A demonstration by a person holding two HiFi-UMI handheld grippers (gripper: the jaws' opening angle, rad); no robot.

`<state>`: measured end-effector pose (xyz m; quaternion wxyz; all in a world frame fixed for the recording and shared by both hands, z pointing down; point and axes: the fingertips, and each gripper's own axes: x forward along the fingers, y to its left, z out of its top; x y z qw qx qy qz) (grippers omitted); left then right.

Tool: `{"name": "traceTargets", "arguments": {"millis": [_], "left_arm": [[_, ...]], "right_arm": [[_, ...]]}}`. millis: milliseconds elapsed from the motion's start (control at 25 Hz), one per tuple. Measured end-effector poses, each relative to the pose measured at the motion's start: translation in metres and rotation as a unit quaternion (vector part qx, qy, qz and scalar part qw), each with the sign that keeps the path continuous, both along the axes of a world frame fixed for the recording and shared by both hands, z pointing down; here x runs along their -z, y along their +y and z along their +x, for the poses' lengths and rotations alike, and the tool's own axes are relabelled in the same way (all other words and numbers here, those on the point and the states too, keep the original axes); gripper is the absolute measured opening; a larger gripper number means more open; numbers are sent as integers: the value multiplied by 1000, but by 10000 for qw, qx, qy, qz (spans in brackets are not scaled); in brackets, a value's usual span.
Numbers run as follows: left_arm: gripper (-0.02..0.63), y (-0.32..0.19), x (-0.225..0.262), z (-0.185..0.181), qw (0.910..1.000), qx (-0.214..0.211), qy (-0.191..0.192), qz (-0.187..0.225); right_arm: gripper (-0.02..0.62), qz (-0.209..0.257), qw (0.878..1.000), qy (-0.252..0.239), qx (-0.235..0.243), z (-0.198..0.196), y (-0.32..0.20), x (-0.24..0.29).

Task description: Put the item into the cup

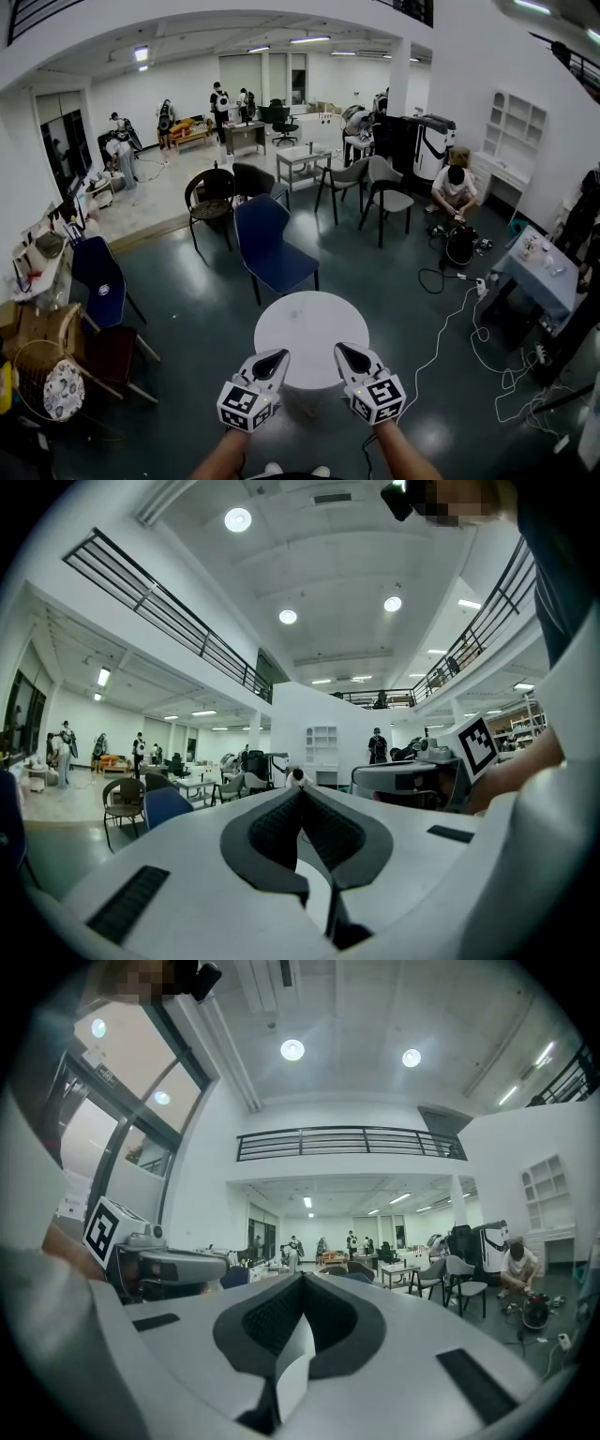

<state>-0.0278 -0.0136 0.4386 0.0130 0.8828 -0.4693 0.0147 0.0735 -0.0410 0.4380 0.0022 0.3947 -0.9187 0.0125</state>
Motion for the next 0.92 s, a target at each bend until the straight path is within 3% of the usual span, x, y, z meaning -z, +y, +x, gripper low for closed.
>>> {"name": "traceTargets", "arguments": {"millis": [920], "left_arm": [[17,4,-2,-26,9994,-329,110,12]], "right_arm": [[9,-30,9996,135,-265,-28,8,-4]]}}
